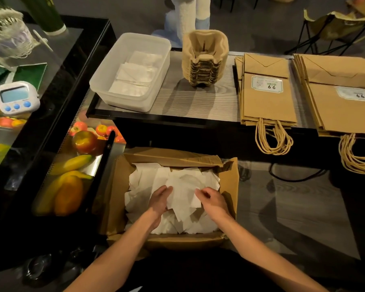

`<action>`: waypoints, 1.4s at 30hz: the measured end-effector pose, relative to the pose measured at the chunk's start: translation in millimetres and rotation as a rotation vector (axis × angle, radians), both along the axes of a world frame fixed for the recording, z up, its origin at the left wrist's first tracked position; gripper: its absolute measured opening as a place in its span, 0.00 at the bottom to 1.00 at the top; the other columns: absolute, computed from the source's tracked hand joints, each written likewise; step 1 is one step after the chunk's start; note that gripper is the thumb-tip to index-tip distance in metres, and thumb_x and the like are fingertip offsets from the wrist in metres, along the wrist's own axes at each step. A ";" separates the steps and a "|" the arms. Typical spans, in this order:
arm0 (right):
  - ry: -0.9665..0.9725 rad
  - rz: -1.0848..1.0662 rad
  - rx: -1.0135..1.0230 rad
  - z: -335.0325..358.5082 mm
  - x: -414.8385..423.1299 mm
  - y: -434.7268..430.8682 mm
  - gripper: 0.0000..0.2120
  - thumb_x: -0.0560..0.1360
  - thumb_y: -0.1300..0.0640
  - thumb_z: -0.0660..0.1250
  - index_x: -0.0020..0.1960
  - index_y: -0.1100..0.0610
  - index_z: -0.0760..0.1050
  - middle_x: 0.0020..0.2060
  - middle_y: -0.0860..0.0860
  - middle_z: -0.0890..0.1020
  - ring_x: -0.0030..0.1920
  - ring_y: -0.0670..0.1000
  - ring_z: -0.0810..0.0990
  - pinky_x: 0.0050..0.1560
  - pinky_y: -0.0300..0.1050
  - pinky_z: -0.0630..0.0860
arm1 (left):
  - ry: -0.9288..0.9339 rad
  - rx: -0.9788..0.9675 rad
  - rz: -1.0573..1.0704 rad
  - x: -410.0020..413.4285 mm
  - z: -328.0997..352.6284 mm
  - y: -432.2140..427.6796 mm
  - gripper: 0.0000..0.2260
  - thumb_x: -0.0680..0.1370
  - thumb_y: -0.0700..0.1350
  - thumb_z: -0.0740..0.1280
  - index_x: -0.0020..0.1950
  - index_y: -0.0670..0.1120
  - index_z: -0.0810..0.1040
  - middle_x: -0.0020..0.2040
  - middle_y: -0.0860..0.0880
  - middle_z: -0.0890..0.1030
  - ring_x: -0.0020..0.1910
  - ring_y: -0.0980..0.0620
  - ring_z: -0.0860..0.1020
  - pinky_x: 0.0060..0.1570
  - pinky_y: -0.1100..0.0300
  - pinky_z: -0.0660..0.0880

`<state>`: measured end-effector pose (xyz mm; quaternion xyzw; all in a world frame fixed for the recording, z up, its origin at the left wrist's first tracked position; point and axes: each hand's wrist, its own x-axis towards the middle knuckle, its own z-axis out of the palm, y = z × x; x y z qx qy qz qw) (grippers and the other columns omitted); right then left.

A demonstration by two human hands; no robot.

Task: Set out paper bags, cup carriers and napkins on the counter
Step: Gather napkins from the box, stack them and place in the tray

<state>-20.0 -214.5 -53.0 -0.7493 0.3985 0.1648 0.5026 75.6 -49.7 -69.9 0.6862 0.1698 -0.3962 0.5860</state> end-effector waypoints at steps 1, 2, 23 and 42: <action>-0.023 -0.026 0.007 2.4 1.0 -0.3 0.16 0.81 0.40 0.63 0.52 0.53 0.76 0.46 0.47 0.79 0.47 0.48 0.77 0.41 0.39 0.70 | -0.005 -0.014 -0.023 0.6 -2.9 0.6 0.23 0.83 0.53 0.65 0.77 0.48 0.68 0.75 0.47 0.70 0.73 0.44 0.69 0.71 0.46 0.68; -0.034 -0.049 0.015 5.7 3.1 -0.3 0.17 0.80 0.38 0.64 0.53 0.53 0.75 0.46 0.46 0.78 0.48 0.48 0.76 0.40 0.38 0.69 | -0.019 -0.022 -0.028 -0.1 -0.1 -0.3 0.26 0.83 0.54 0.66 0.78 0.47 0.67 0.76 0.47 0.69 0.75 0.43 0.67 0.73 0.45 0.66; 0.019 -0.255 0.395 0.3 14.6 21.9 0.19 0.77 0.50 0.74 0.65 0.55 0.76 0.52 0.47 0.79 0.51 0.47 0.78 0.42 0.37 0.73 | -0.018 -0.053 -0.121 -6.2 5.9 3.0 0.11 0.79 0.52 0.72 0.60 0.51 0.83 0.55 0.50 0.87 0.57 0.46 0.84 0.63 0.40 0.78; -0.161 -0.183 0.735 28.5 4.8 -3.3 0.08 0.81 0.60 0.66 0.59 0.54 0.78 0.56 0.54 0.84 0.54 0.52 0.83 0.50 0.40 0.80 | 0.141 -0.008 0.083 2.4 -3.2 4.7 0.29 0.79 0.52 0.71 0.77 0.46 0.68 0.66 0.42 0.80 0.63 0.40 0.78 0.60 0.44 0.78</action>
